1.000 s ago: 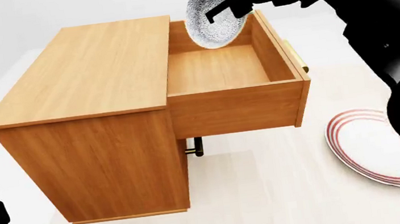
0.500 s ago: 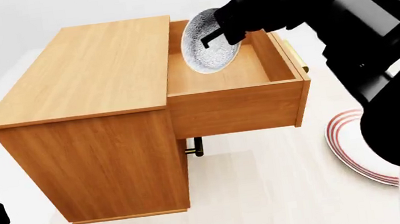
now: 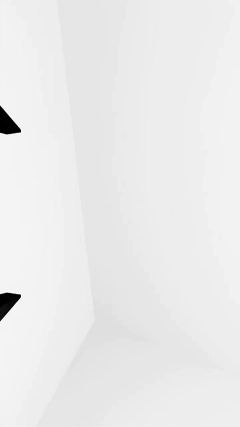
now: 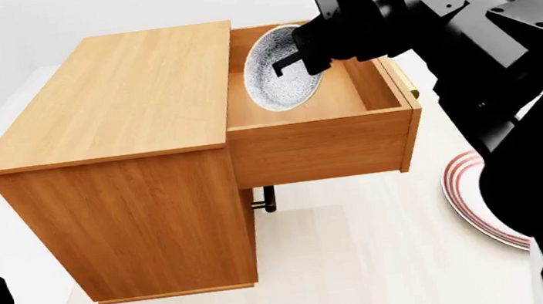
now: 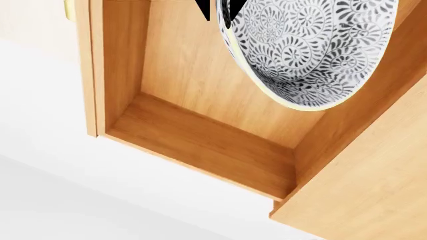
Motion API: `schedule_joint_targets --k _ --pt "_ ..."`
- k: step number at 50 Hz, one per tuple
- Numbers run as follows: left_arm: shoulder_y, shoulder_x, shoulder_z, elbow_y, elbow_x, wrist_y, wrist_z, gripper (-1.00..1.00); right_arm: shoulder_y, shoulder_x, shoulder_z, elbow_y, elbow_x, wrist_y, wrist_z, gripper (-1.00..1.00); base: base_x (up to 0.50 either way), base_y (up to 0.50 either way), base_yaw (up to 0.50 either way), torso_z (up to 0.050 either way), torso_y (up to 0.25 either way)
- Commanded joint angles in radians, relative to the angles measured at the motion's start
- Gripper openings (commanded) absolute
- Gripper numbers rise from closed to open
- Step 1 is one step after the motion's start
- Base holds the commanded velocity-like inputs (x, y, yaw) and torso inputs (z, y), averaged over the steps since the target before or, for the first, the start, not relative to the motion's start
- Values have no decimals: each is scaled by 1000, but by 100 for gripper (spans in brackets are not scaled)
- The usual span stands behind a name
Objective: Open the top drawer of the cabinet and put the bowl in it.
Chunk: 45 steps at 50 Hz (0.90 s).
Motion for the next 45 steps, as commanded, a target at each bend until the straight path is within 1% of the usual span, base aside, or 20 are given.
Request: schedule_joint_targets --k 1,8,11,41,42,45 --pt "2 1 0 0 1 1 0 100 -26 0 17 31 -9 -34 -16 -100 0 0 0 0 0" --pt "2 1 1 0 1 4 2 100 -49 0 33 49 -14 -47 -21 -100 0 0 0 0 1" --pt "4 3 1 0 1 5 2 100 -54 0 61 51 -32 -47 -16 -100 0 0 0 0 0" --pt "10 5 -12 0 0 3 12 100 -112 0 600 51 -522 10 -45 -100 0 0 0 1 0" --pt "10 6 -12 0 0 3 12 100 -112 0 621 51 -540 15 -49 100 0 0 0 0 0" --pt "11 8 -12 0 1 4 11 100 -111 0 689 51 -605 26 -57 100 0 0 0 0 0"
